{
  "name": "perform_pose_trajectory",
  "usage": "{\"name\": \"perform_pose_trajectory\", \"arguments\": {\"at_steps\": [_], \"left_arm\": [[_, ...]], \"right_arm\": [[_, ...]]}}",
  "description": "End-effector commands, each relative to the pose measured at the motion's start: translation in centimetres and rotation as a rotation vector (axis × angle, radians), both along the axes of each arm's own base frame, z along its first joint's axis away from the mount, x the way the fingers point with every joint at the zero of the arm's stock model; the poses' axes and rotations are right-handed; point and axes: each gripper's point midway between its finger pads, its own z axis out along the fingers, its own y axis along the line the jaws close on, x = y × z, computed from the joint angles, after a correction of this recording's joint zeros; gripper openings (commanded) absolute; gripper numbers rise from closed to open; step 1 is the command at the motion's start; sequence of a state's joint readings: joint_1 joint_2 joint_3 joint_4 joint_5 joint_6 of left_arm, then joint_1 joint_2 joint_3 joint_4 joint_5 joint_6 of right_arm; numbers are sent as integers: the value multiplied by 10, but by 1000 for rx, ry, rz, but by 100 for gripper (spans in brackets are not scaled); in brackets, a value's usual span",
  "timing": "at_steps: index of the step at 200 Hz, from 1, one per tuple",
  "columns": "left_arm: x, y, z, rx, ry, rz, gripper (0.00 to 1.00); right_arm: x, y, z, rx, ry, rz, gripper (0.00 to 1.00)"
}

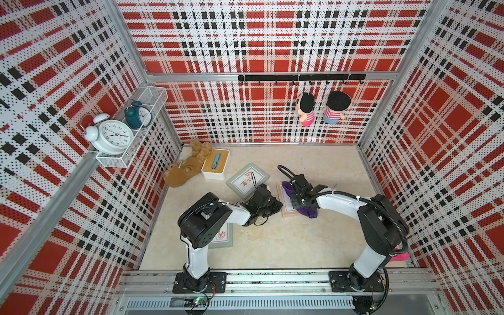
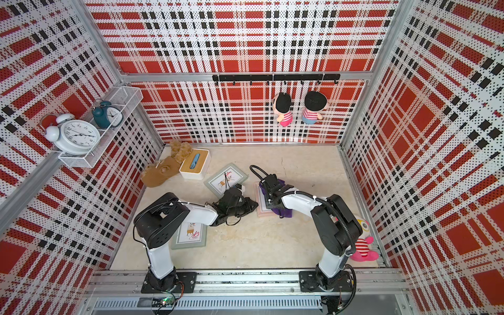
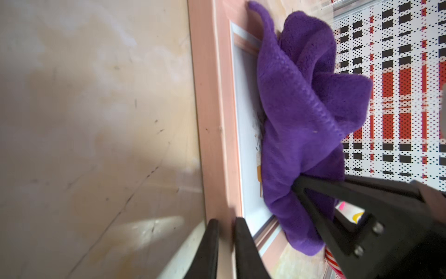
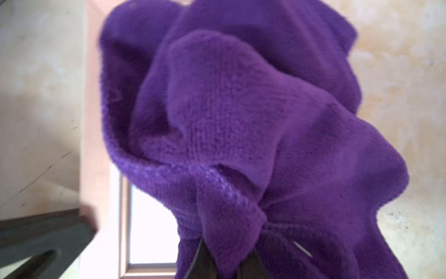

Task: Wipe the picture frame with a cloth
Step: Wipe the dirt from the picture frame.

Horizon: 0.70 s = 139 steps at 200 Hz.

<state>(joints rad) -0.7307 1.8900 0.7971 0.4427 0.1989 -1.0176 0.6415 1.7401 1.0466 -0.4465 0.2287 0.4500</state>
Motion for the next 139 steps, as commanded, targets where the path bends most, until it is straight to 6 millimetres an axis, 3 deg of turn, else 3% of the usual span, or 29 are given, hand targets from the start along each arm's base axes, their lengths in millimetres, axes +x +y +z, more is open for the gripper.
{"name": "perform_pose_trajectory", "arguments": {"at_steps": [1, 9, 18, 49, 61, 73, 108, 139], "left_arm": [[-35, 31, -66, 184, 179, 2, 16], [-35, 31, -65, 182, 178, 0, 16], [-35, 31, -65, 182, 178, 0, 16], [-37, 32, -66, 188, 178, -6, 16], [-37, 33, -66, 190, 180, -5, 16], [-38, 33, -66, 188, 181, -4, 16], [-34, 28, -60, 172, 174, -8, 16], [-18, 12, -32, 126, 122, -23, 18]], "right_arm": [[-48, 43, -34, 7, 166, 160, 0], [-51, 51, -34, 24, 170, 187, 0], [-49, 42, -33, 2, 154, 178, 0], [-24, -46, -29, -195, 126, 23, 0], [-16, -60, -22, -232, 103, -4, 0], [-11, -52, -19, -207, 91, 8, 0], [15, 3, -9, -50, 43, 55, 0], [55, 15, 17, -44, -29, 8, 0]]}}
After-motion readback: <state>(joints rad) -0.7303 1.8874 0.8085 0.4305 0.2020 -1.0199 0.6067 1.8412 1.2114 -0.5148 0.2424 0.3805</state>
